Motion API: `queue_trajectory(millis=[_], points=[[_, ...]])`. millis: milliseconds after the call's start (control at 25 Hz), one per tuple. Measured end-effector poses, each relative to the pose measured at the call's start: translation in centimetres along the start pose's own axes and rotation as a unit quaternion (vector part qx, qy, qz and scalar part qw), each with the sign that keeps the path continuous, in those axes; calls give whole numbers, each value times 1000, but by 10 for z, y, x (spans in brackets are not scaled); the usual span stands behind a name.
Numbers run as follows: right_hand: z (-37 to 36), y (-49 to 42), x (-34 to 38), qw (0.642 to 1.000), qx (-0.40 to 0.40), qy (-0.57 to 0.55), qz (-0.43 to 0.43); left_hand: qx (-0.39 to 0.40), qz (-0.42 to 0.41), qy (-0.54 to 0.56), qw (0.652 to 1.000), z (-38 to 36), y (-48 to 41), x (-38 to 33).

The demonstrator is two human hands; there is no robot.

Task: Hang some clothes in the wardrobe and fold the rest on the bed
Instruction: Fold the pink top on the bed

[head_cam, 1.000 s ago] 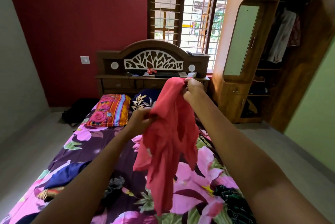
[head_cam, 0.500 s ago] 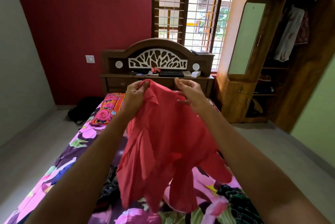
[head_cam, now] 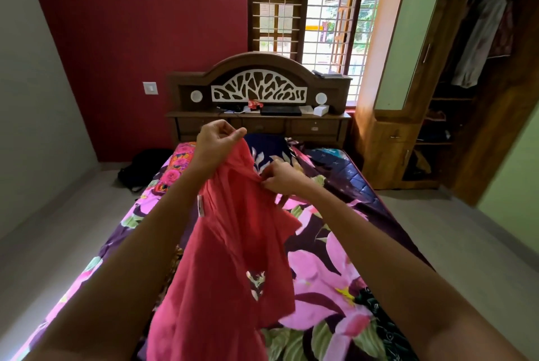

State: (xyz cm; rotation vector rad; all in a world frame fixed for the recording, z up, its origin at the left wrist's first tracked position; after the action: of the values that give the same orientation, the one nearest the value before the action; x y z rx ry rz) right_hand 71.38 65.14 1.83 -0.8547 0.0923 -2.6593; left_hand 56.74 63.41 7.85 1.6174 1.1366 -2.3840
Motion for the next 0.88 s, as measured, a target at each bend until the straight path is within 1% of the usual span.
queue_trajectory(millis=[40, 80, 120, 160, 200, 240, 280, 320, 360, 400, 440, 480, 520, 560, 600, 640, 680, 720, 760, 800, 840, 880], points=[[5, -2, -1, 998, 2, 60, -1, 34, -50, -83, 995, -2, 3, -1], [13, -4, 0, 994, -4, 113, 4, 80, -98, -187, 974, -6, 8, 2], [22, -4, 3, 988, -17, 156, 11, 129, -135, -289, 939, -13, 16, 7], [30, -5, 5, 983, -31, 182, 5, 172, -153, -372, 900, -20, 23, 15], [38, -7, 4, 981, -45, 190, -12, 202, -145, -412, 877, -25, 28, 21], [45, -9, 3, 980, -58, 185, -34, 224, -125, -422, 870, -29, 30, 26], [49, -13, 0, 980, -69, 178, -59, 246, -92, -394, 881, -32, 33, 29], [54, -18, -5, 979, -82, 166, -84, 271, -38, -319, 907, -35, 35, 33], [58, -24, -8, 979, -97, 146, -102, 295, 34, -207, 932, -39, 38, 34], [60, -30, -9, 982, -115, 105, -104, 303, 114, -88, 942, -43, 42, 35], [59, -36, -5, 987, -135, 36, -84, 284, 199, 22, 938, -45, 47, 33], [55, -40, 4, 987, -147, -56, -37, 249, 272, 101, 924, -45, 54, 32], [48, -42, 15, 977, -144, -156, 15, 211, 325, 153, 909, -46, 58, 35], [39, -41, 24, 961, -112, -248, 51, 190, 352, 172, 900, -48, 60, 38], [27, -40, 31, 948, -61, -303, 76, 192, 363, 168, 896, -50, 64, 40], [18, -40, 33, 944, -17, -316, 94, 206, 359, 155, 897, -52, 67, 43], [13, -40, 31, 944, 5, -311, 107, 210, 354, 150, 899, -54, 72, 44], [11, -45, 22, 950, -2, -293, 108, 206, 348, 155, 901, -56, 76, 46], [12, -49, 11, 957, -26, -269, 101, 190, 342, 158, 906, -57, 80, 46], [15, -53, -5, 965, -68, -241, 78, 165, 351, 171, 906, -56, 82, 46], [21, -55, -23, 965, -127, -225, 47, 145, 379, 199, 892, -56, 84, 46], [29, -53, -41, 952, -200, -230, 16, 134, 401, 241, 874, -58, 83, 46]])
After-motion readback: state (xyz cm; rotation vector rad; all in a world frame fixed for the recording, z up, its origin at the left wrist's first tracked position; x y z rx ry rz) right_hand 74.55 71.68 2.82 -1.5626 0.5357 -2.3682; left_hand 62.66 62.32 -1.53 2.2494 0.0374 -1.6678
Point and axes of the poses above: each hand's wrist, its own y-axis away from the middle knuckle, its own z-axis out of the back of the hand, x = y × z, the point moved 7 cm from there along -y, towards the middle knuckle, and after that the axes turned 14 degrees about -x, right-handed, at the moved point
